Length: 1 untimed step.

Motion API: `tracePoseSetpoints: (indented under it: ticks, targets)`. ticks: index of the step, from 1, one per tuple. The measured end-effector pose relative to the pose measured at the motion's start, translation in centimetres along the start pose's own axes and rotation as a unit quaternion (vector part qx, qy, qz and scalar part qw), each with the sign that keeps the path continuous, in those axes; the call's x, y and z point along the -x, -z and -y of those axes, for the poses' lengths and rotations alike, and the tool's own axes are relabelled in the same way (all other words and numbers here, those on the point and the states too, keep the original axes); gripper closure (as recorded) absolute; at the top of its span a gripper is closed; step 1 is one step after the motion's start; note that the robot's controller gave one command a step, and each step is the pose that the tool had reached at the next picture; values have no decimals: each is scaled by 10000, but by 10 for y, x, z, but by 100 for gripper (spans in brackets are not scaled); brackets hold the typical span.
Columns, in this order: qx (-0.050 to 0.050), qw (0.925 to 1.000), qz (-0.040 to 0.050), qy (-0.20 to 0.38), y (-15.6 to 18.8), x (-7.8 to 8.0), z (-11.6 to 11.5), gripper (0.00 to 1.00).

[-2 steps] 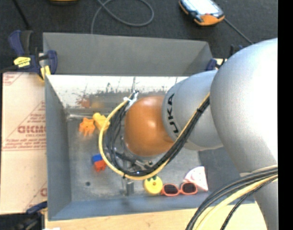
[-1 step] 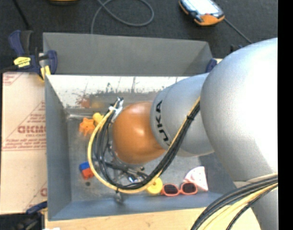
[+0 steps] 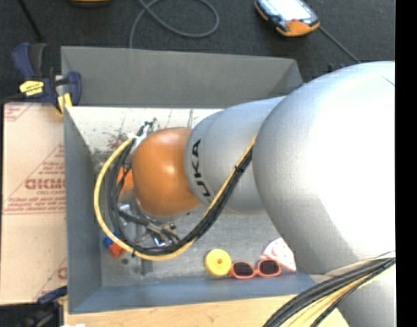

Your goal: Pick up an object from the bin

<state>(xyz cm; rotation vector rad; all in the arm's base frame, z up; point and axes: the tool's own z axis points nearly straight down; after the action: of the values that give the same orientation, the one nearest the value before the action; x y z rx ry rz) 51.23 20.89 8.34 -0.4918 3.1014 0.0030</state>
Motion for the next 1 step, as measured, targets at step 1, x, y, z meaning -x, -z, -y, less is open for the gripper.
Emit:
tracePoseSetpoints:
  ticks: [1]
  targets:
    - [-6,9997,18,-250,-5,16,-8,0]
